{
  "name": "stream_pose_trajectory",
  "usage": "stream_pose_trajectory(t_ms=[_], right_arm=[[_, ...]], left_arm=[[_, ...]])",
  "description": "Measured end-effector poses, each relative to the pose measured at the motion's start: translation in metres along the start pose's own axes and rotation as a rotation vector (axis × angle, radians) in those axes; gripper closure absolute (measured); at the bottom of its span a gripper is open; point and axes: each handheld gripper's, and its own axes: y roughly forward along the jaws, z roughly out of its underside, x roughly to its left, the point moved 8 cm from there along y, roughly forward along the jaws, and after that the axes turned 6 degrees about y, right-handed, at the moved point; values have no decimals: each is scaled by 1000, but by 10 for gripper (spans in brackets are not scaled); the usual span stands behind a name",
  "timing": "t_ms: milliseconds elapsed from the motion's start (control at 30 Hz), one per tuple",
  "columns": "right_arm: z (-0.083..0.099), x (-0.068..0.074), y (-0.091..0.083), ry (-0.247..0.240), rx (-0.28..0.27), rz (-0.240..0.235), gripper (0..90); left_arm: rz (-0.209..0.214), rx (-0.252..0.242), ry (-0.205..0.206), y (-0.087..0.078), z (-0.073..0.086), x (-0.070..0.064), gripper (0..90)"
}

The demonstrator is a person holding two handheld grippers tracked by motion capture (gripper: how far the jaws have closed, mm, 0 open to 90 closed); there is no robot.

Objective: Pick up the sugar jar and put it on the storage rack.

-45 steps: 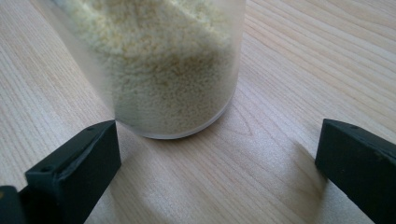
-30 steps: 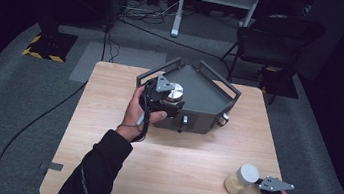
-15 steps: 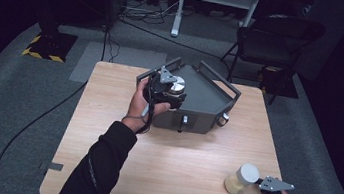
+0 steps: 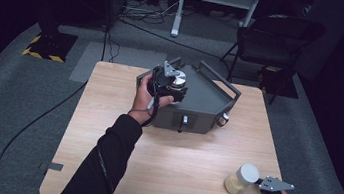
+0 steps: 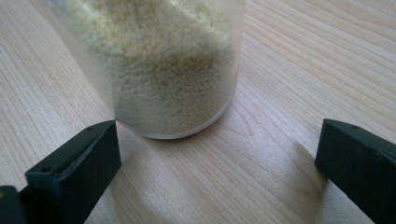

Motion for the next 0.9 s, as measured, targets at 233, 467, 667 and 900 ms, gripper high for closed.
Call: stream_pose_trajectory(t_ms=[233,467,667,900], right_arm=[[0,0,0,0,0,0,0],[0,0,0,0,0,0,0],[0,0,0,0,0,0,0],[0,0,0,0,0,0,0]], left_arm=[[-13,6,-18,11,3,4,314],[-31,7,-29,20,8,6,314],[-41,8,-38,25,12,8,313],[-41,21,-28,29,15,8,314]])
